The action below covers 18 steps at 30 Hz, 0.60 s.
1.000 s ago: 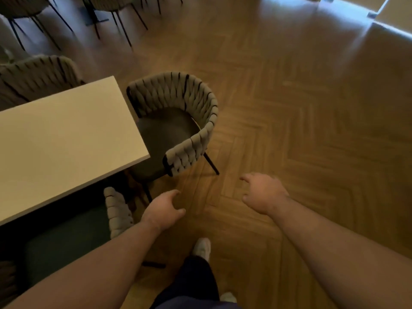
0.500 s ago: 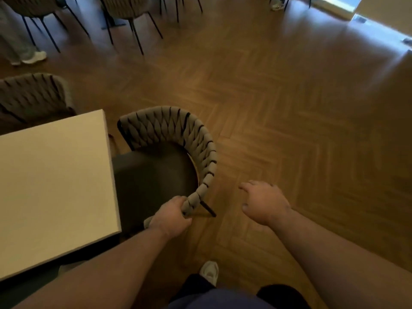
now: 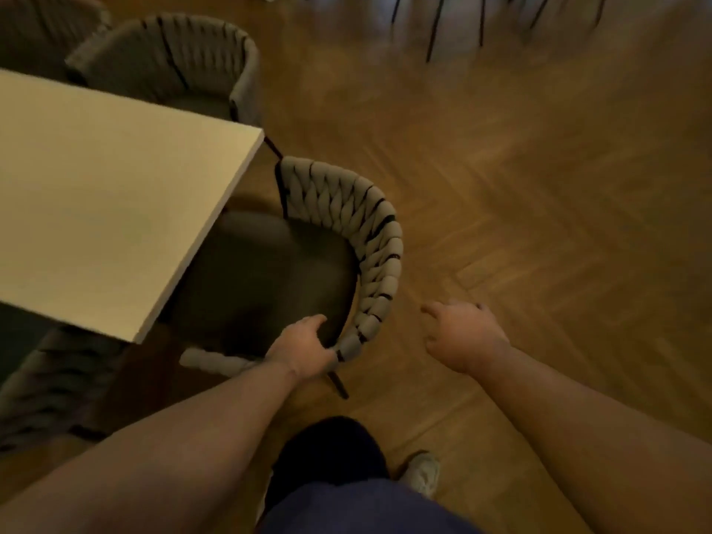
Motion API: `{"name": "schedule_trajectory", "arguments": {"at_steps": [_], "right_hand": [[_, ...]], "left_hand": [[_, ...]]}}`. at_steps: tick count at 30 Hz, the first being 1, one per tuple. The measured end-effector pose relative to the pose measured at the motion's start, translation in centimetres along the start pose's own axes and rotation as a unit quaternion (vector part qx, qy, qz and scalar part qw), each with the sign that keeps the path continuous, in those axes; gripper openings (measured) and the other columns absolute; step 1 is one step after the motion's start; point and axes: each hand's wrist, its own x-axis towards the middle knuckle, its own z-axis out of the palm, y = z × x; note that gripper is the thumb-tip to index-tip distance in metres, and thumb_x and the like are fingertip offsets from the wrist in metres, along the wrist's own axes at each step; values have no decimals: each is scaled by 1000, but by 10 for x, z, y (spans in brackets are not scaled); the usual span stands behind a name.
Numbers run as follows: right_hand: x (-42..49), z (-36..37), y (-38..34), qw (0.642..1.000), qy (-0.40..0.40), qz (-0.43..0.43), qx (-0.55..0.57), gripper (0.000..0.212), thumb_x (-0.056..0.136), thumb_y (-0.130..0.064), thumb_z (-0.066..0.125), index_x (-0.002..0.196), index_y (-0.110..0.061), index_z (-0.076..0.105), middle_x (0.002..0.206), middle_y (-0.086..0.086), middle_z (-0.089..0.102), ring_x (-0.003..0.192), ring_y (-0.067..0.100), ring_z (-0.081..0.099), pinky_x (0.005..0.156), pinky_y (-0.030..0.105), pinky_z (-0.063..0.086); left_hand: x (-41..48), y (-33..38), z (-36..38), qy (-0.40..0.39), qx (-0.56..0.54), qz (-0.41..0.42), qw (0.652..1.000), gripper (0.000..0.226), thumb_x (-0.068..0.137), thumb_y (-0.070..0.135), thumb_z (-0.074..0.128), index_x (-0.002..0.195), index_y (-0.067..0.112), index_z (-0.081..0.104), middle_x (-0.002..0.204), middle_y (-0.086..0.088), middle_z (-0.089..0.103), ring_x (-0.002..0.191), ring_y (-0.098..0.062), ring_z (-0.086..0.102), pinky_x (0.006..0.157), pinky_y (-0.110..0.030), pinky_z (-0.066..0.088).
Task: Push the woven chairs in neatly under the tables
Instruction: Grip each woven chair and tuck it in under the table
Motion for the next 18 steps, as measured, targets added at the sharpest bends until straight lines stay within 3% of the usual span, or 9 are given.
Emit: {"name": "schedule_trajectory", "arguments": {"at_steps": [8,12,15,18], "right_hand": [[88,-47,6,988,-35,-125,-87,56,101,-39,55,156,-33,47,154,-3,54,141,23,51,124,53,32],[140,-54,3,994,-36,-99,-31,58,98,-47,57,154,-35,51,145,0,62,130,25,59,114,52,45],[169,-56,3,992,-69,-104,-21,57,94,-52,60,149,-34,55,140,2,64,125,26,62,106,50,53],[209,-64,-4,987,-93,-118,-49,64,96,-43,62,157,-28,48,148,5,60,131,28,59,104,47,56]], "left_hand": [[5,17,49,41,-153,-178,971,74,95,36,71,162,28,40,160,2,48,143,-22,49,115,-42,49],[23,8,47,86,-202,-267,938,79,84,46,69,158,29,47,146,1,58,135,-27,54,109,-48,52],[34,2,52,111,-244,-319,909,85,78,52,69,157,27,47,153,-1,53,142,-29,48,114,-49,47],[40,6,57,140,-278,-365,877,89,79,51,74,159,25,44,159,-2,46,146,-30,42,117,-50,43]]}}
